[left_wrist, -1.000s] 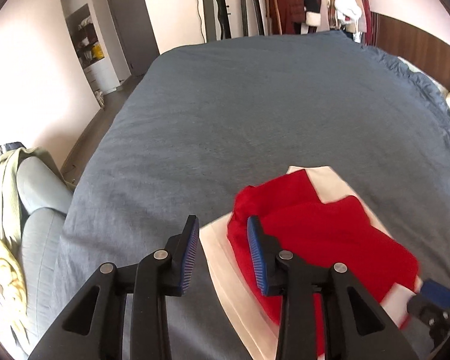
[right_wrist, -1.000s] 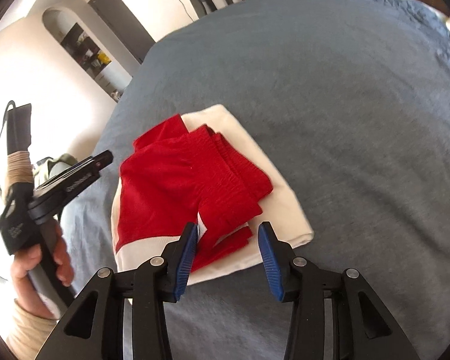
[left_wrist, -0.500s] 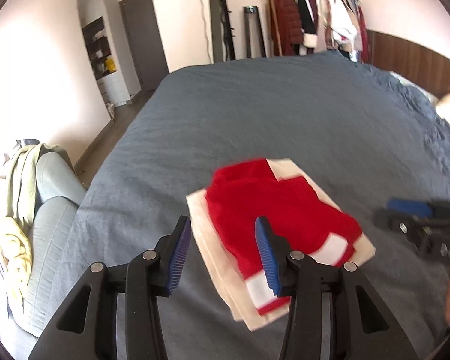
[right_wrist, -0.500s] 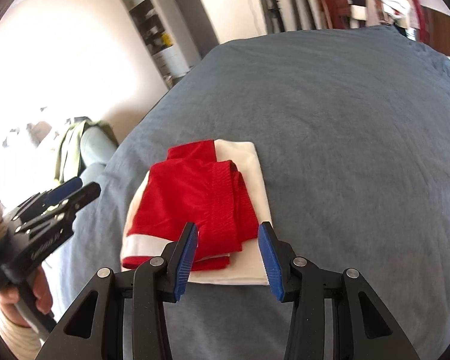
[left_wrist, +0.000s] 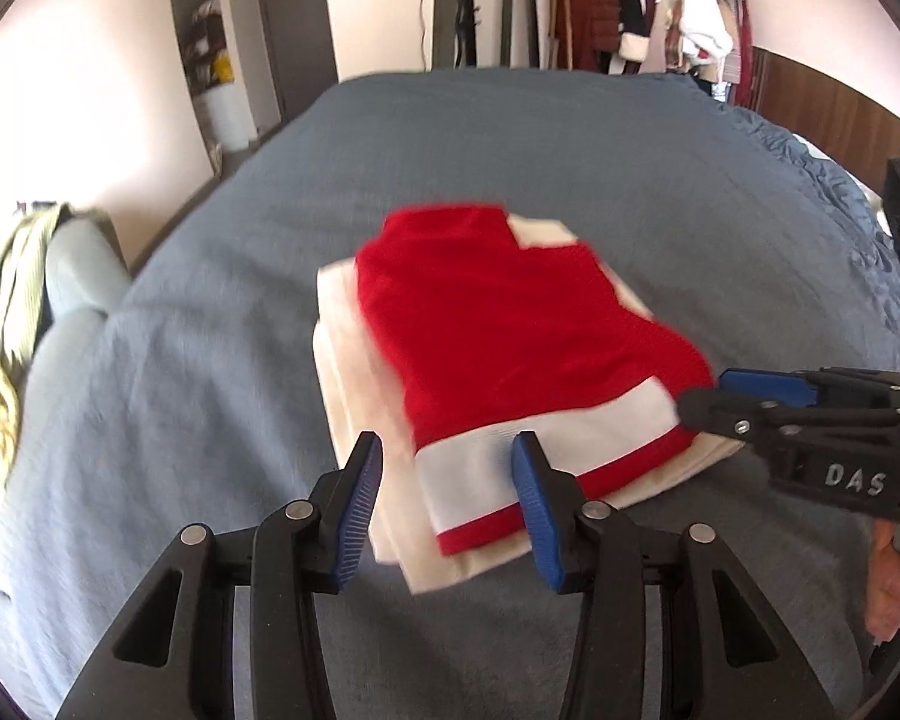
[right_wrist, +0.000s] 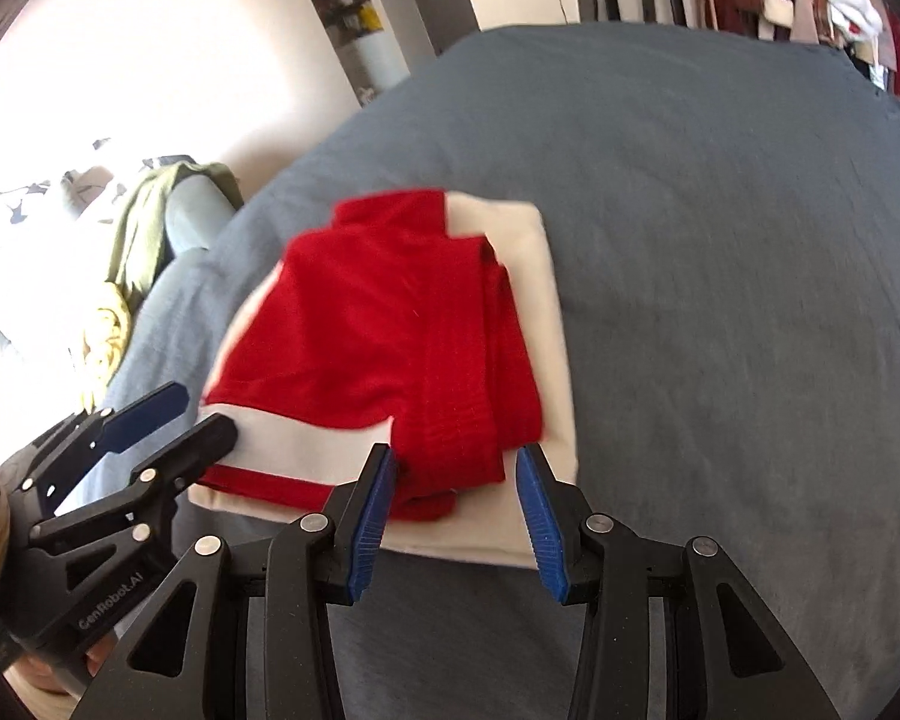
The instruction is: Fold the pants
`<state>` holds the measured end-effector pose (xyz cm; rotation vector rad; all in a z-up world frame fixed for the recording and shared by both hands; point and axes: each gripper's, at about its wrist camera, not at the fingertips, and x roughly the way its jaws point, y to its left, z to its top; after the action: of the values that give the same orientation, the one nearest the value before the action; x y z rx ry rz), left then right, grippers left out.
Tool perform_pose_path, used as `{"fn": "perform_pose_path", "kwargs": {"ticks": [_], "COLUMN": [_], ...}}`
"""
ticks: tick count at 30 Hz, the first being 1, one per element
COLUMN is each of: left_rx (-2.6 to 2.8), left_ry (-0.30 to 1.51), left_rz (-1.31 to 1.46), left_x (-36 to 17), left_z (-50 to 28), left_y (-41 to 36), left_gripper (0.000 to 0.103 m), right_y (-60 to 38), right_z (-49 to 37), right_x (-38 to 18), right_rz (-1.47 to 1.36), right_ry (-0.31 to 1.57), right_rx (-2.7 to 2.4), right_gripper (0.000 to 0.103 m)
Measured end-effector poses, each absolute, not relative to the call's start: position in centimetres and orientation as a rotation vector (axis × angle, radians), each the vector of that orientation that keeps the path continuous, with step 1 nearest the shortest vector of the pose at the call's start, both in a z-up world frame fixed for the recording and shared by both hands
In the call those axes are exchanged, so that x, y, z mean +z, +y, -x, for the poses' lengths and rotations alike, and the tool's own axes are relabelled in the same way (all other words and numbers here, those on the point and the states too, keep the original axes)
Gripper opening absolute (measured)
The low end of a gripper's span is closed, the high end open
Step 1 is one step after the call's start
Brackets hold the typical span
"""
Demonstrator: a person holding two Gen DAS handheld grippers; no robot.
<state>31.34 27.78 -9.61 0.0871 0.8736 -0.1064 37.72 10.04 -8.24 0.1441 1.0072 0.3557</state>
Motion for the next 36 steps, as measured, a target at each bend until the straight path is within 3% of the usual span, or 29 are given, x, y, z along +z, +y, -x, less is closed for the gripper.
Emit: {"fn": "perform_pose_path", "kwargs": {"ticks": [8,14,18,19,21,24,28,36], "left_rx": [-0.070,-0.012,-0.012,-0.014,-0.005,0.007,0.004,0.009], "left_ry": [0.892,0.819,0.731,0.702,0.670,0.641,0.608,0.562], "left_rz": [-0.069,-0.043,-0.017,-0.017,-0.028,-0.040,-0.027,-0.078], "left_x": [-11.1,-8.6,-6.0,-5.2,-4.0,-2.7,-0.9,0.9], "left_z": [-29.9,-27.7,-25.7,-25.0,-24.1,-22.8,-20.5,-16.6], "left_y": [28.2,28.0,27.0,26.4,25.4,24.3,23.0,19.8], "left_gripper": [0.046,0.046,0.058,0.061,0.062,0.068,0.079,0.089], "right_y": [10.0,8.5,7.3,7.0,6.3,5.3,3.6,0.2], "right_z": [-36.9,-35.4,-34.1,-33.7,-32.8,-31.3,-29.3,-24.0], "right_x": [-9.3,-8.1,-5.9,-5.4,-3.9,-2.0,-0.2,2.5], "right_rz": [-0.142,-0.125,-0.142,-0.142,-0.147,-0.138,-0.135,-0.098], "right_ry": [1.037,1.013,0.951,0.937,0.894,0.839,0.797,0.723], "right_rx": [0.342,0.296,0.303,0.308,0.313,0.319,0.314,0.290], "right_gripper": [0.043,0.043,0.046,0.057,0.065,0.065,0.073,0.077]}}
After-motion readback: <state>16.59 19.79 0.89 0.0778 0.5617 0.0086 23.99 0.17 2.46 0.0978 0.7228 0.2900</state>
